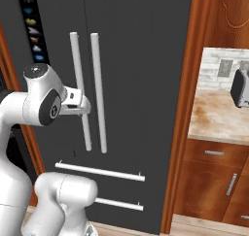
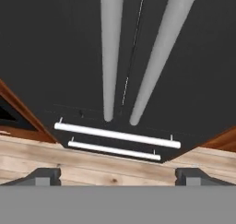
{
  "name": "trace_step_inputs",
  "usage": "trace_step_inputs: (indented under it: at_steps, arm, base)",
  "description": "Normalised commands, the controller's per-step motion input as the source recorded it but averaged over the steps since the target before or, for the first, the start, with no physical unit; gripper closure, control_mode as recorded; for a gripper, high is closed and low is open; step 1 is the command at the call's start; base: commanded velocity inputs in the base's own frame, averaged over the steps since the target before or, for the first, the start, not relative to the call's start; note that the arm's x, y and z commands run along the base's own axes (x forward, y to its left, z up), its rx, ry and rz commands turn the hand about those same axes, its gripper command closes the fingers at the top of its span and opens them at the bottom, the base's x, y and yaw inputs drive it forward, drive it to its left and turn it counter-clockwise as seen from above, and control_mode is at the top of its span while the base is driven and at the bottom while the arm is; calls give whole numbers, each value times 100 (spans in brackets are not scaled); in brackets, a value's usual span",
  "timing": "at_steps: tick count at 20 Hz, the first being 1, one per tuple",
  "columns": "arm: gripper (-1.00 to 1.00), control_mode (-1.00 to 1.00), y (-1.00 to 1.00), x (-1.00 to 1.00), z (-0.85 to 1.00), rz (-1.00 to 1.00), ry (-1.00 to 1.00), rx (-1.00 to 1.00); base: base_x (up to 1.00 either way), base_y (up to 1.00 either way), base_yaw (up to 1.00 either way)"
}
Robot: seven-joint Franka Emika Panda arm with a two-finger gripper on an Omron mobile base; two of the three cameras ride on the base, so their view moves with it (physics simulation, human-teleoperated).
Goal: There is a bowl on the dining counter. Grab a lemon wedge from the fridge and place it in the bowl. Then get the liquor bottle and glass cup from the cabinet and place them next to the bowl.
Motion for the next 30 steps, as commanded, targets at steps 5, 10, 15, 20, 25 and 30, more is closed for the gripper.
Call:
trace_step_inputs:
  at_steps: [5,10,15,20,25,30]
  arm:
    - [-100,-100,0,3,0,-5,-1,0]
    - [-100,-100,-35,32,19,-27,-17,3]
    - [-100,-100,-27,61,32,-9,-30,3]
    - [-100,-100,-11,82,2,0,-11,3]
    - [-100,-100,-21,86,0,0,0,4]
    - [-100,-100,-3,91,-6,0,0,0]
  base:
    - [-5,8,-6]
    - [0,0,0]
    - [0,0,0]
    - [0,0,0]
    - [0,0,0]
    - [0,0,0]
